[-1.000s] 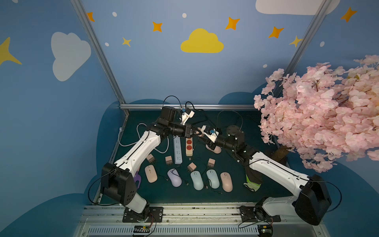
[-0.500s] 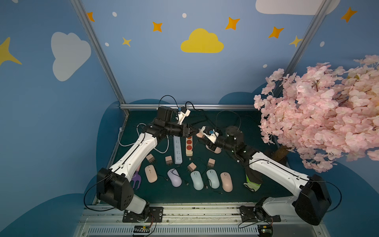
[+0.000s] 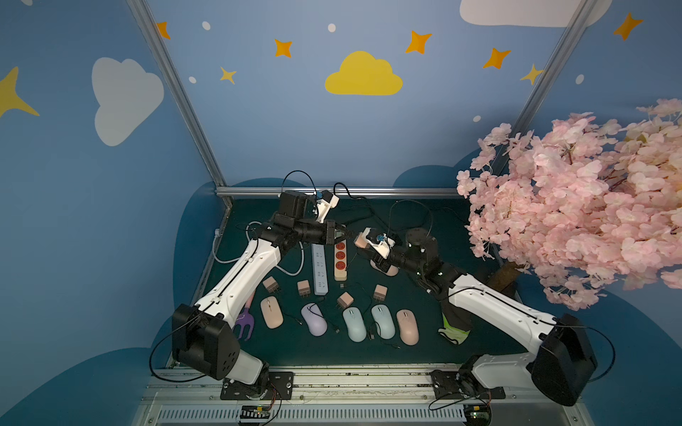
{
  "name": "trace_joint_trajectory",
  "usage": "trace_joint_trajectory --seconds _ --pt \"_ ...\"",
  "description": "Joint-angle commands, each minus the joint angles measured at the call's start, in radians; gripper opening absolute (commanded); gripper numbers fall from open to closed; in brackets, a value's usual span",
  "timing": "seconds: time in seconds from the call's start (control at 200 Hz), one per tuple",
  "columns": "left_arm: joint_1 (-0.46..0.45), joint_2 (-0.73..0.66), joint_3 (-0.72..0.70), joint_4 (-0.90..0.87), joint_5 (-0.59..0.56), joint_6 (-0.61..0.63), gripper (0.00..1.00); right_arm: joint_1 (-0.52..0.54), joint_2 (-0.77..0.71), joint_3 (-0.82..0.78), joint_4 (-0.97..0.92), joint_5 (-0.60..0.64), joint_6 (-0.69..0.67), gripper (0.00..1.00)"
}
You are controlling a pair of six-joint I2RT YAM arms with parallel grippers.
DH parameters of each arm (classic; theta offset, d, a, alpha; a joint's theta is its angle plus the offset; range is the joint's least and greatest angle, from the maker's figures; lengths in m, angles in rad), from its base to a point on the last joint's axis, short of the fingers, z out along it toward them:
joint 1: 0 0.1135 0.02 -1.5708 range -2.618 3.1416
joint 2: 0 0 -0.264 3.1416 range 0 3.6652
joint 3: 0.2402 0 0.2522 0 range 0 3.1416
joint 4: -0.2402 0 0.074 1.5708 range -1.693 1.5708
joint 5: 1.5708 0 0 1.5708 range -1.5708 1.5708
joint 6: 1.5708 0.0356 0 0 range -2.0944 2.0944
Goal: Unplug the wireless mouse
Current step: Remove the power cord from the plug.
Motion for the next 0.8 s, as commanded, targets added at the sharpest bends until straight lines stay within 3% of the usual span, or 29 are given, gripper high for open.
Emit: trace_joint_trajectory --seconds 0.0,0.105,0.315,0.791 --pt "0.002 -0.002 -0.012 0.016 0.042 0.004 0.21 0.003 -0.028 -0.008 0.018 0.012 0.019 0.05" --pt "0.000 0.000 -0.014 0.017 0.043 0.005 0.19 0.004 -0.028 -0.007 0.019 0.005 0.020 0.05" --pt "0.003 -0.004 -0.012 0.015 0.026 0.005 0.04 0.004 -0.028 -0.007 0.013 0.003 0.024 0.04" --pt "0.097 -0.114 -0.071 0.080 -0.028 -0.039 0.04 0.004 -0.063 -0.015 -0.178 0.079 -0.019 0.00"
